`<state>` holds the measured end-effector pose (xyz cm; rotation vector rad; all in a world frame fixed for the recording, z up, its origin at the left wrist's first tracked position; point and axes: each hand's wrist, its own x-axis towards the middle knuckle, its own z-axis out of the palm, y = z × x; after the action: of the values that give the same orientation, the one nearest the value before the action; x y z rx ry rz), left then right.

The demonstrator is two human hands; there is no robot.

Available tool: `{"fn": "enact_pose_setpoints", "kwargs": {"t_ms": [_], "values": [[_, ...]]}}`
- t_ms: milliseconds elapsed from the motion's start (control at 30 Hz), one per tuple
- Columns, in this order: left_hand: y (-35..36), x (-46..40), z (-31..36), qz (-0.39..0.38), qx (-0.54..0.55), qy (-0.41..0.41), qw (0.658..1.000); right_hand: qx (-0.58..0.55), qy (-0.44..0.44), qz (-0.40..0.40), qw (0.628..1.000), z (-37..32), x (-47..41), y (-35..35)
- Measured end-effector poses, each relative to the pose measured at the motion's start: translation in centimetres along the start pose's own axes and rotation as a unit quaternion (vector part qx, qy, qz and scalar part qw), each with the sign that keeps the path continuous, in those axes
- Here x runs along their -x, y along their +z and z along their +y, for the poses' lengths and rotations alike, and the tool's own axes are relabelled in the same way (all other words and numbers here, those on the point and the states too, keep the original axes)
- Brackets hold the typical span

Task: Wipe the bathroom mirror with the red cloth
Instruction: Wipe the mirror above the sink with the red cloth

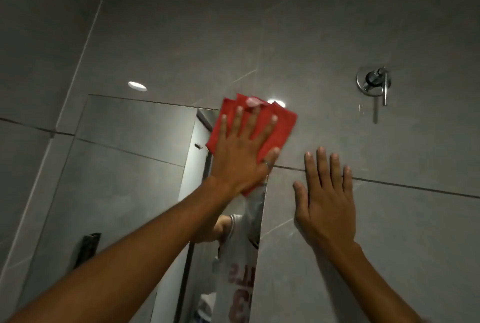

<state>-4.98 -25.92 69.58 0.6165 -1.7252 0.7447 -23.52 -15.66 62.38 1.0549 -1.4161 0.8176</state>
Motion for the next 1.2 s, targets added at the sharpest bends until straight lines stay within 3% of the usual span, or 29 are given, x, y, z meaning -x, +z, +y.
{"fn": "enact_pose_setpoints", "kwargs": {"t_ms": [67, 133, 200, 267, 367, 433, 567, 700, 833, 1000, 1100, 1200], "values": [[1.0, 4.0, 0.4, -0.003, 0.005, 0.110, 0.994, -0.007, -0.002, -0.006, 1.000, 0.0, 0.1, -0.1], [1.8, 9.0, -0.7, -0.004, 0.009, 0.136, 0.991, -0.011, -0.003, -0.012, 1.000, 0.1, 0.1, -0.1], [1.9, 12.0, -3.6, -0.001, -0.004, 0.087, 0.996, -0.010, -0.003, -0.016, 1.000, 0.2, 0.2, -0.1], [1.3, 11.2, -6.6, -0.001, -0.003, -0.018, 1.000, -0.004, -0.002, -0.016, 1.000, 0.1, 0.2, -0.1], [-0.2, 5.1, -7.5, 0.020, 0.014, -0.164, 0.986, -0.007, 0.002, -0.012, 1.000, 0.0, 0.2, -0.1], [-0.6, 1.0, -5.8, 0.037, 0.024, -0.187, 0.981, -0.005, 0.006, -0.009, 1.000, -0.2, 0.4, 0.0], [0.7, -0.1, -1.2, 0.057, 0.013, -0.084, 0.995, -0.003, 0.012, -0.004, 1.000, -0.2, 0.2, -0.1], [3.2, 12.2, 0.9, 0.021, 0.038, 0.008, 0.999, -0.002, 0.015, -0.010, 1.000, -0.5, 1.1, -0.5], [3.0, 22.6, -2.6, -0.020, 0.019, -0.019, 0.999, 0.003, 0.012, -0.022, 1.000, -0.7, 2.2, -0.7], [0.1, 11.6, -6.3, -0.011, 0.023, -0.172, 0.985, 0.002, 0.028, -0.012, 1.000, -1.4, 2.6, -0.1], [-0.5, 4.0, -5.4, 0.005, 0.029, -0.183, 0.983, 0.002, 0.030, -0.004, 1.000, -2.2, 3.4, 0.6], [0.0, 2.7, -2.6, 0.021, 0.019, -0.167, 0.986, 0.001, 0.022, -0.003, 1.000, -2.6, 4.7, 1.0]]}}
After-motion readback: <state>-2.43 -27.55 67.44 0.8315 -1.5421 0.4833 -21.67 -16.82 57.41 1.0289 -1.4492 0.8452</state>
